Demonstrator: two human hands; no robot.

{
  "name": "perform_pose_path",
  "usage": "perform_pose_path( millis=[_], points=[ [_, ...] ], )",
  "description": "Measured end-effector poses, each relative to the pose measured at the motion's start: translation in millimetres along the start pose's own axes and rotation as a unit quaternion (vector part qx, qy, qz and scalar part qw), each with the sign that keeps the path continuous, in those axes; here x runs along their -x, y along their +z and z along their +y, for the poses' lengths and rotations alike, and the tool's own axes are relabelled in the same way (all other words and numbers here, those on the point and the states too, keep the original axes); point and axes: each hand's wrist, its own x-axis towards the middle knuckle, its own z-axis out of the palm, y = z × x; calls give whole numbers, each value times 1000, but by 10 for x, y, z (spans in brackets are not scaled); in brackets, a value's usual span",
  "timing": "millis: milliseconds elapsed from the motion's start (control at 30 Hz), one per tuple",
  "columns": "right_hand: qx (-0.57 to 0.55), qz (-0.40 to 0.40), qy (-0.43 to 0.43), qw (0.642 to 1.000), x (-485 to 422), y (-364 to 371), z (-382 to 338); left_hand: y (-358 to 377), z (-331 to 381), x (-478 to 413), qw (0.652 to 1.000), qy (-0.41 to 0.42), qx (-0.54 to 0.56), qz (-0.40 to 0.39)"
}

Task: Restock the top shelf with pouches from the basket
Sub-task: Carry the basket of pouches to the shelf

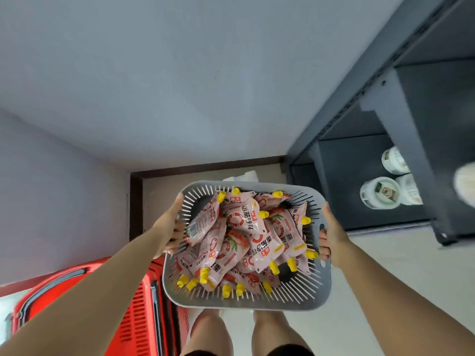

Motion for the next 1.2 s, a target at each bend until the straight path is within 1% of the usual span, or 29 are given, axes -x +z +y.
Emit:
perform_pose_path(
  millis=[67,133,200,367,467,533,667,800,900,1033,1133,1200],
  points=[
    [-18,-3,0,1000,204,-206,217,46,-68,243,999,18,-41,-8],
    [-44,-15,-4,999,416,-378,493,67,-133,461,997,37,-56,-31],
    [-73,-1,-9,997,731,-547,810,118,-130,683,992,61,-94,-62],
    [-184,37,-11,982,1424,-899,1668,490,-66,1108,974,50,-153,-157],
    [-263,59,3,963,1738,-1050,2305,848,-52,1245,940,90,-264,-196],
    [-313,85,16,946,1897,-1139,2669,1124,-118,1330,924,109,-299,-210],
    [-384,117,28,915,2135,-1334,3308,1756,-377,1474,875,129,-387,-259],
    [-421,145,47,894,2187,-1560,3746,2365,-610,1659,845,150,-443,-259],
    [-480,159,48,862,2145,-1941,4089,3025,-880,1845,818,162,-486,-260],
    [-529,181,33,828,2030,-2581,4319,3825,-1096,2018,812,163,-505,-245],
    [-559,174,9,811,1986,-3011,4388,4389,-1104,2146,793,162,-535,-242],
    [-582,183,2,792,1924,-3286,4468,4747,-1091,2244,781,155,-555,-242]
  ],
)
